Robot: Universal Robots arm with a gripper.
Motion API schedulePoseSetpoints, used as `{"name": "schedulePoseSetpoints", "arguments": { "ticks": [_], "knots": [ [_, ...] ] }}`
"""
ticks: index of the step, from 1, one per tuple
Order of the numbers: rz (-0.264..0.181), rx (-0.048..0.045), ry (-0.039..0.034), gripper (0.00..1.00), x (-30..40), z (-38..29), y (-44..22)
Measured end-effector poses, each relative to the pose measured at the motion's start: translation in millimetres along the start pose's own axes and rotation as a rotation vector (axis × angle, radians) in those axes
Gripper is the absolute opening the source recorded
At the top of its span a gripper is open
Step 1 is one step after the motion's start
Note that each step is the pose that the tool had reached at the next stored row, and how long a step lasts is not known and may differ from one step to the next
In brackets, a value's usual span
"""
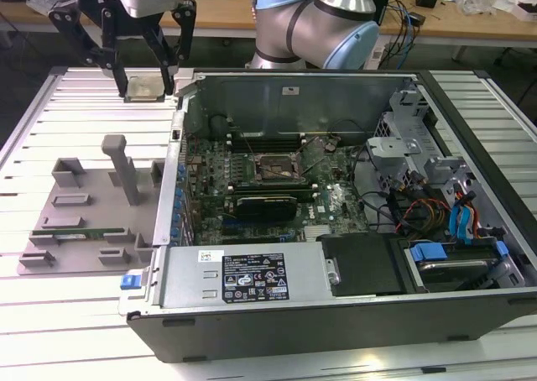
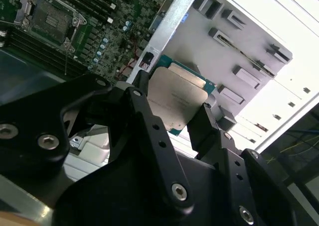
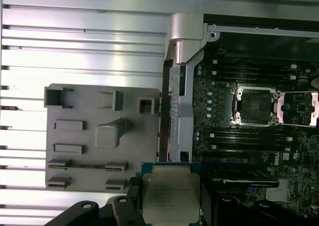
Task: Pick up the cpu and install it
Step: 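Pick up the cpu and move it towards the insertion slot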
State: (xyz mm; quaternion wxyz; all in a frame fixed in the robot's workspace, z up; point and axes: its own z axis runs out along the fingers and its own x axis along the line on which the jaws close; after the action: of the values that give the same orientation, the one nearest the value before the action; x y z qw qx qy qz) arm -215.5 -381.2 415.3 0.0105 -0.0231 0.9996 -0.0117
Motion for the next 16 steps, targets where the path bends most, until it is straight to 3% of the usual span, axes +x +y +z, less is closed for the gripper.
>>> {"name": "schedulePoseSetpoints", "arguments": {
  "ticks": [10, 12, 16],
  "knots": [
    [0.000, 0.0000, 0.0014, 0.55, -7.7, 7.4, 0.3],
    [0.000, -0.0001, 0.0033, 0.55, -11.3, 10.1, 0.9],
    [0.000, -0.0003, 0.0113, 0.55, -26.5, 16.4, 3.8]
  ]
}}
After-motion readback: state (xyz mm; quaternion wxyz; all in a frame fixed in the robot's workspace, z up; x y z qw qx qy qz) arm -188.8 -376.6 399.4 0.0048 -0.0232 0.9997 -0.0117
